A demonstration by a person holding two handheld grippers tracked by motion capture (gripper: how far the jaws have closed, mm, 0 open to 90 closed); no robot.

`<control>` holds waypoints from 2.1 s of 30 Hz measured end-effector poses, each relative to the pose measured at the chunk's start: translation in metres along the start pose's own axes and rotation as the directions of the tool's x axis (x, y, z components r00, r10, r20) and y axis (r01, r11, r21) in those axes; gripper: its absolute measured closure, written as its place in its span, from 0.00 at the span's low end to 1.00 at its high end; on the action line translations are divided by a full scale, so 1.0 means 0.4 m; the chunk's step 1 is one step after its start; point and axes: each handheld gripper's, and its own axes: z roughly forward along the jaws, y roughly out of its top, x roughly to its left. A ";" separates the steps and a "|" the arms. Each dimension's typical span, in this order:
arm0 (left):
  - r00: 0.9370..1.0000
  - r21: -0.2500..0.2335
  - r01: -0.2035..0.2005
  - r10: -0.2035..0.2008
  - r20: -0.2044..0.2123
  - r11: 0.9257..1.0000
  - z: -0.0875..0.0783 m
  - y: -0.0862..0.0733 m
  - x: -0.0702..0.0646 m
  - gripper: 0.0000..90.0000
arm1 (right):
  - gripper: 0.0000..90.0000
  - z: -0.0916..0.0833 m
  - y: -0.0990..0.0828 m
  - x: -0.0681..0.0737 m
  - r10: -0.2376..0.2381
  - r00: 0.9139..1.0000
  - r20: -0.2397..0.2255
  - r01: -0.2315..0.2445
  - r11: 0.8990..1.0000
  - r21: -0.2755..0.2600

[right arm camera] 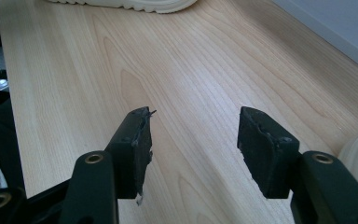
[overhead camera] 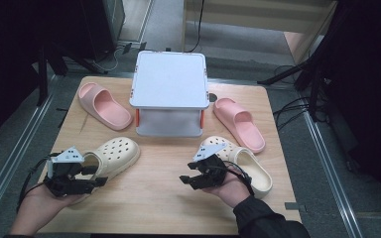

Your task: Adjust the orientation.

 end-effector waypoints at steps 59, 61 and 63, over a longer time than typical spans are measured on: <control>0.983 0.062 -0.118 0.107 0.150 0.991 0.218 0.207 -0.162 0.84 | 0.58 -0.019 -0.039 0.039 0.069 0.996 0.055 -0.062 0.991 -0.122; 0.981 0.064 -0.125 0.113 0.155 0.990 0.224 0.211 -0.168 0.83 | 0.58 -0.016 -0.039 0.041 0.071 0.996 0.059 -0.063 0.991 -0.121; 0.980 0.070 -0.126 0.113 0.163 0.990 0.229 0.213 -0.175 0.80 | 0.58 -0.012 -0.040 0.041 0.076 0.995 0.063 -0.068 0.990 -0.123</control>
